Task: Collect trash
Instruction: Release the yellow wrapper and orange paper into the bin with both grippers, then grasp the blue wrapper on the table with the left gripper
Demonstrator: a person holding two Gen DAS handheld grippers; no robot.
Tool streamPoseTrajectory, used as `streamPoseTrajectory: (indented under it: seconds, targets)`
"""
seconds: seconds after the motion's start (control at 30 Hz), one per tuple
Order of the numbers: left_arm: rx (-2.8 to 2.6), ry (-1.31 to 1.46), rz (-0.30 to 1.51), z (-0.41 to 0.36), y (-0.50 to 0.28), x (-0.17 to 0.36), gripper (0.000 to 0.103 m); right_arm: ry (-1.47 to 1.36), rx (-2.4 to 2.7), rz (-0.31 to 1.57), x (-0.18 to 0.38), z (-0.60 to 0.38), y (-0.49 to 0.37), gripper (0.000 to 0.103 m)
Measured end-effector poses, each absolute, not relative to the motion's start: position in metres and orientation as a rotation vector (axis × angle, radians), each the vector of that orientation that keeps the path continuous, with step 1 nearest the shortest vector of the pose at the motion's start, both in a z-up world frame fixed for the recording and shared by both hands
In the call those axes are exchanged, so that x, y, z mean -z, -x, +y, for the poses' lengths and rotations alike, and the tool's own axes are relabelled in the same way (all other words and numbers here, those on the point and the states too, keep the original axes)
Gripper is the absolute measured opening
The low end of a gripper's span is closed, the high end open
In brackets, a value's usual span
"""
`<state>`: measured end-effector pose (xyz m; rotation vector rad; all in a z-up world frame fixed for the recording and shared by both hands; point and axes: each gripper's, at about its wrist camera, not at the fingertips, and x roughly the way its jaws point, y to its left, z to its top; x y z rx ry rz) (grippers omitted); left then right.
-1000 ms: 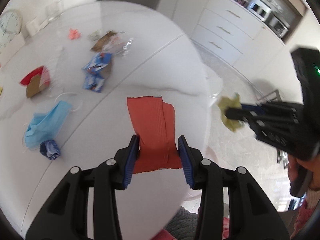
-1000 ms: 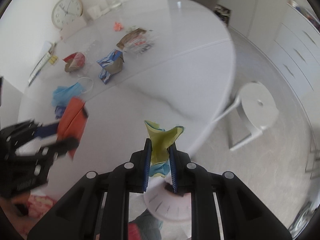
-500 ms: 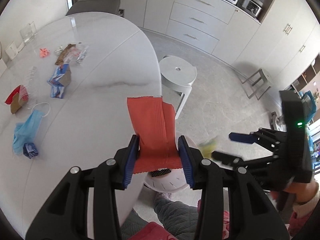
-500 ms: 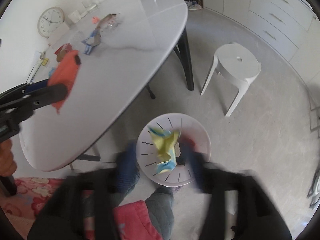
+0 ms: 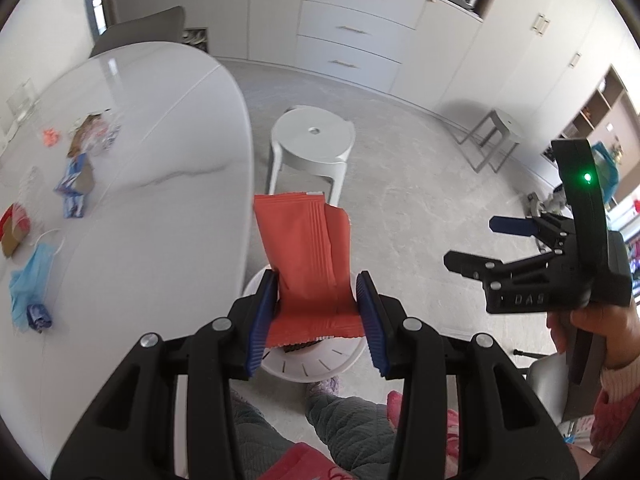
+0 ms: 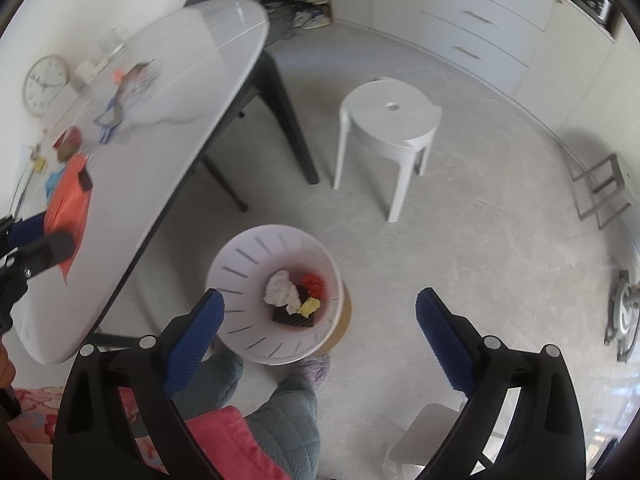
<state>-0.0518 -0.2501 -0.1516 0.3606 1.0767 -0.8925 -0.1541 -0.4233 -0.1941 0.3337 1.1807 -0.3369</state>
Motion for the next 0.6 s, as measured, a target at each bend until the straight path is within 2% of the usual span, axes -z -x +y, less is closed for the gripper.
streamPoseTrajectory:
  seconds: [0.07,0.1,0.13,0.6]
  targets:
    - [0.899,-0.377,1.079,-0.2545,0.0556,0.1530,0.062,-0.342,0.347,1.178,0.1945,-0.4273,0.1589,0.096]
    - [0.889,-0.385,1.078,-0.2555,0.0569,0.1531,0.085,-0.345,0.350,1.180,0.1952,-0.4290,0.1610,0.096]
    - [0.869,-0.397,1.068,-0.2559,0.0577,0.1530,0.096,-0.346,0.352,1.184,0.1962,-0.4303,0.1626,0.096]
    - [0.834,-0.381,1.084,-0.2484,0.0501,0.1543,0.095,-0.336,0.327,1.192,0.1951,-0.4225,0.1553,0.096]
